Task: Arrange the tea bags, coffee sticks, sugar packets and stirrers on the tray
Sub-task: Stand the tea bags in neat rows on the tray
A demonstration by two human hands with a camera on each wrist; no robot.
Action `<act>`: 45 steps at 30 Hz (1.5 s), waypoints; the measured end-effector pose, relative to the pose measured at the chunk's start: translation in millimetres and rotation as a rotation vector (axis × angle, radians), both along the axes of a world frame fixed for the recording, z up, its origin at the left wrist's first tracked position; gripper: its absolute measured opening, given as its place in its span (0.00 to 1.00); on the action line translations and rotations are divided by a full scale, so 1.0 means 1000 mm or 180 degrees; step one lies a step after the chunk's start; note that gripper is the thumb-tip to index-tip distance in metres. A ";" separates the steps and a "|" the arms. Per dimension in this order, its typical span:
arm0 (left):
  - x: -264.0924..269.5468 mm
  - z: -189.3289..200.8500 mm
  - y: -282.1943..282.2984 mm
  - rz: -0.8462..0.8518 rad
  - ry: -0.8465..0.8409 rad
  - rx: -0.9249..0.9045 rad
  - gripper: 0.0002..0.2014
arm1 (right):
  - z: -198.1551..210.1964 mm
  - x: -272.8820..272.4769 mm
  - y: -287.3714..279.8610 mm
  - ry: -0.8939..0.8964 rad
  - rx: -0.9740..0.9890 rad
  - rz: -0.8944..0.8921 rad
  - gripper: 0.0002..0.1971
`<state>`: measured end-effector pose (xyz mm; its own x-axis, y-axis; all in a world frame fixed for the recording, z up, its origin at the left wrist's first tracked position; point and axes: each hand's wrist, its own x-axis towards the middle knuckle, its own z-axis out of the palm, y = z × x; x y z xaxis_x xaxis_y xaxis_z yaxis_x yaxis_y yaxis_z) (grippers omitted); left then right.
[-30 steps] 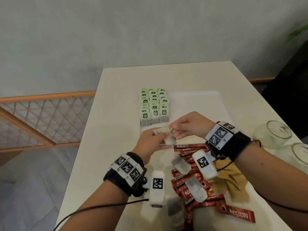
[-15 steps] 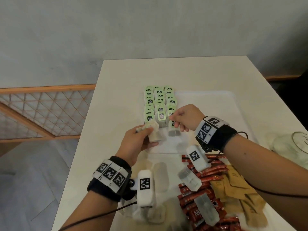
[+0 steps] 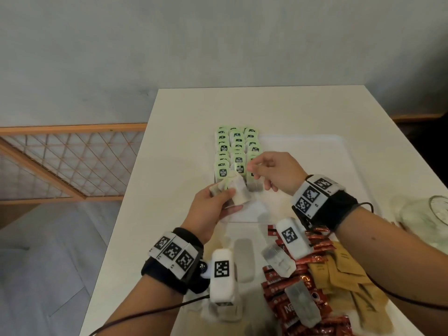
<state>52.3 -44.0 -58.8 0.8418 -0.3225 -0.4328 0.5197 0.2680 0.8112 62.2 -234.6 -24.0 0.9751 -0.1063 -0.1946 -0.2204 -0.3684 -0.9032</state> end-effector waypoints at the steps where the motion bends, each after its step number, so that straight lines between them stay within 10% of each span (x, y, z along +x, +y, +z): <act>1: -0.003 0.003 -0.002 -0.0022 -0.0061 0.0017 0.14 | 0.001 -0.007 0.004 0.0012 -0.0019 0.0096 0.09; 26: -0.065 0.033 -0.029 0.0386 -0.1103 0.0601 0.08 | 0.012 -0.083 0.006 -0.0653 -0.0674 -0.0513 0.12; 36: -0.055 0.042 -0.033 0.0050 -0.0698 0.0221 0.22 | 0.030 -0.087 0.020 -0.0661 -0.0248 -0.0233 0.17; 45: -0.044 0.034 -0.026 -0.0143 -0.0345 -0.0107 0.11 | 0.021 -0.074 0.005 -0.0778 -0.0199 0.0080 0.13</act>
